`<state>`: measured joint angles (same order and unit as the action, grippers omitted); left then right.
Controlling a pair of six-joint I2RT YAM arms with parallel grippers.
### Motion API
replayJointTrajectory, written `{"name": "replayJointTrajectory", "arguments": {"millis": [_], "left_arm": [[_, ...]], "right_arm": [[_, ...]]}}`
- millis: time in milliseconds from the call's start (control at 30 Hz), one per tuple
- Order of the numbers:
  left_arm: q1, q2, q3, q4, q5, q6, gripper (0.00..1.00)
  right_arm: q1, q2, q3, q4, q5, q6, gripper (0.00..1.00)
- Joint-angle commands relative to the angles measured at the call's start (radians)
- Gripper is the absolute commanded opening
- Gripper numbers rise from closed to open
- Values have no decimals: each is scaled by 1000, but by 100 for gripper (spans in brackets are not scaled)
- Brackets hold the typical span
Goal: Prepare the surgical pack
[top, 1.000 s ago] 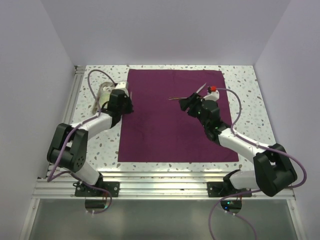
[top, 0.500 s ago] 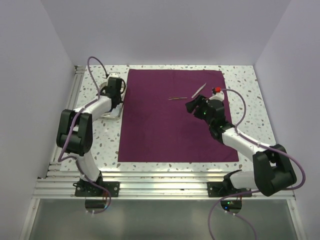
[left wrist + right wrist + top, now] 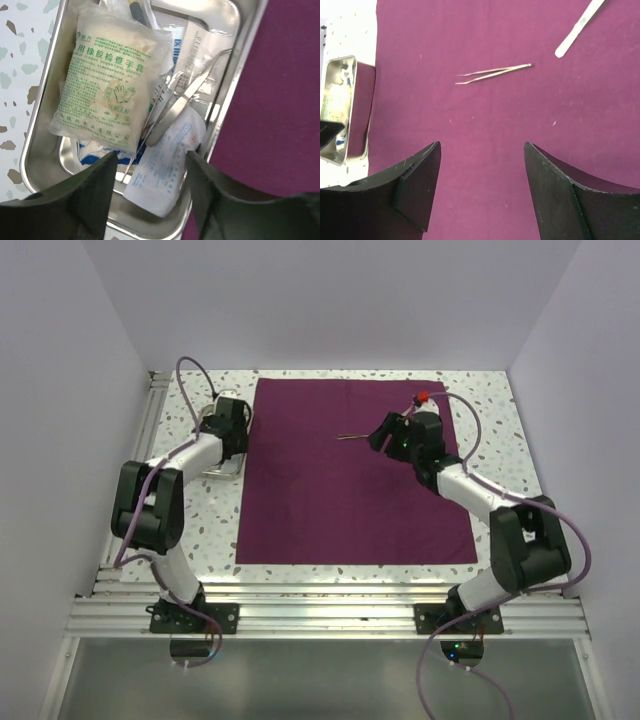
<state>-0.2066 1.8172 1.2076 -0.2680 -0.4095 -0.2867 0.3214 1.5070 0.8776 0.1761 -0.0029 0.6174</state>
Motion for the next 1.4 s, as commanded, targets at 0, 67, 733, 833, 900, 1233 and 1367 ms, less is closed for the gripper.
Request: {"name": "replayJointTrajectory", "arguments": {"millis": [0,67,733,833,900,1233,1367], "left_arm": [[-33,-145,-57,73,46,-43,64],[-80,-180,-74,79,32,-55,72],[-247,-599,-623,585,238,-302,100],[-270,-634,-687,654,268,-307,100],[-274,-648,-709,673,276,-305,100],[-284,-664,-706,678,296,-298,100],[-286,-664,-703,676,291,-287,100]], "right_arm": [[-18,66,99,-81,-59,-12,72],[-18,108,203,-153,-65,-48,75],[10,574,808,-690,-316,-1064,80],[8,617,843,-691,-319,-1099,79],[10,637,877,-698,-330,-1116,79],[21,774,1041,-744,-290,-1186,78],[21,837,1122,-800,-286,-1193,76]]}}
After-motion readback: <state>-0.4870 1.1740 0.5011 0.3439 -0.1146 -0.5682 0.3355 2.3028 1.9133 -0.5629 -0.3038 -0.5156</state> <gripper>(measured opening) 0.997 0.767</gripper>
